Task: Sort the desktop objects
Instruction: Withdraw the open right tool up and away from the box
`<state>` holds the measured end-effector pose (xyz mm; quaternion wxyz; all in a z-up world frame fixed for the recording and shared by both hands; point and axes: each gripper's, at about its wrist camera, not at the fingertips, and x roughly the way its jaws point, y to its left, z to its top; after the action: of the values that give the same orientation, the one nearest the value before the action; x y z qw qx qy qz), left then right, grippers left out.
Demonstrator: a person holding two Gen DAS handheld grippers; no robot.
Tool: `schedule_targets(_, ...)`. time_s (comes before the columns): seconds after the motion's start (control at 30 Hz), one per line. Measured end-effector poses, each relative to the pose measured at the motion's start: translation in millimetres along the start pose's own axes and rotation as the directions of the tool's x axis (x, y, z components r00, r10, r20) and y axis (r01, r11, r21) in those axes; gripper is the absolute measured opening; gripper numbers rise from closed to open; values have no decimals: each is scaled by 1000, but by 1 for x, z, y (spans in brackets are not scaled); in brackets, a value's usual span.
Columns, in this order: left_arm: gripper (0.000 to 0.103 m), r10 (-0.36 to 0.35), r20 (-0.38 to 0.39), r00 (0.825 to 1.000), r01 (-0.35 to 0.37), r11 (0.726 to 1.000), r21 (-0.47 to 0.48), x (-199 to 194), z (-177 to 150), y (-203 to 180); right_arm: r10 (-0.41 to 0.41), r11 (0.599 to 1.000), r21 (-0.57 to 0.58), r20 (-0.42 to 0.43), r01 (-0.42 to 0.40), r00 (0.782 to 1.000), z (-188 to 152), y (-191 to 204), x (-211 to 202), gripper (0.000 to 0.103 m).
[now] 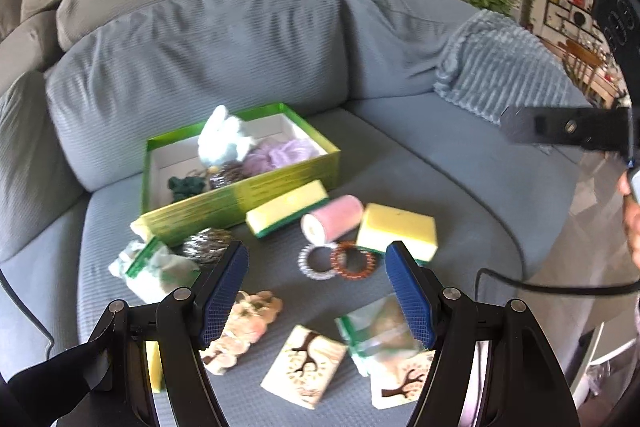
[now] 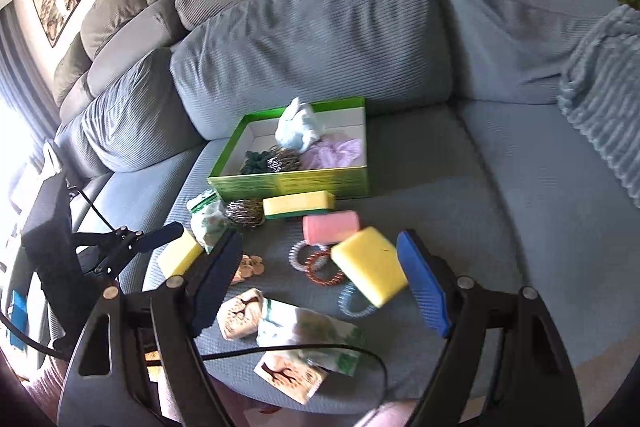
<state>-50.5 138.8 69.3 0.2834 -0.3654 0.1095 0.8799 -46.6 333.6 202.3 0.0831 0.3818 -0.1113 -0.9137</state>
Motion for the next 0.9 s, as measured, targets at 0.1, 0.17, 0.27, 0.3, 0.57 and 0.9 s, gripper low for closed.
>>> schedule_targets(0.1, 72, -10, -2, 1000, 10, 1000, 19, -1, -5, -12, -14, 1000, 10, 14, 14, 1000, -5, -7, -16, 80)
schedule_targets(0.17, 72, -11, -7, 1000, 11, 999, 31, -2, -10, -19, -16, 1000, 13, 18, 16, 1000, -14, -11, -22, 80)
schedule_targets(0.27, 72, -7, -14, 1000, 8, 999, 40, -4, -17, -26, -10, 1000, 20, 3, 10, 1000, -27, -13, -22, 80)
schedule_targets(0.3, 72, -4, -13, 1000, 5, 999, 41, -5, -20, -28, -9, 1000, 24, -6, 9, 1000, -34, -14, -20, 80)
schedule_targets(0.57, 72, -33, -49, 998, 35, 998, 54, 0, -47, -41, -27, 999, 25, -50, 29, 998, -77, -11, 6, 80)
schedule_targets(0.9, 72, -15, -95, 995, 23, 996, 88, 22, -69, -51, -5, 997, 77, -96, 13, 995, -106, -10, 38, 80)
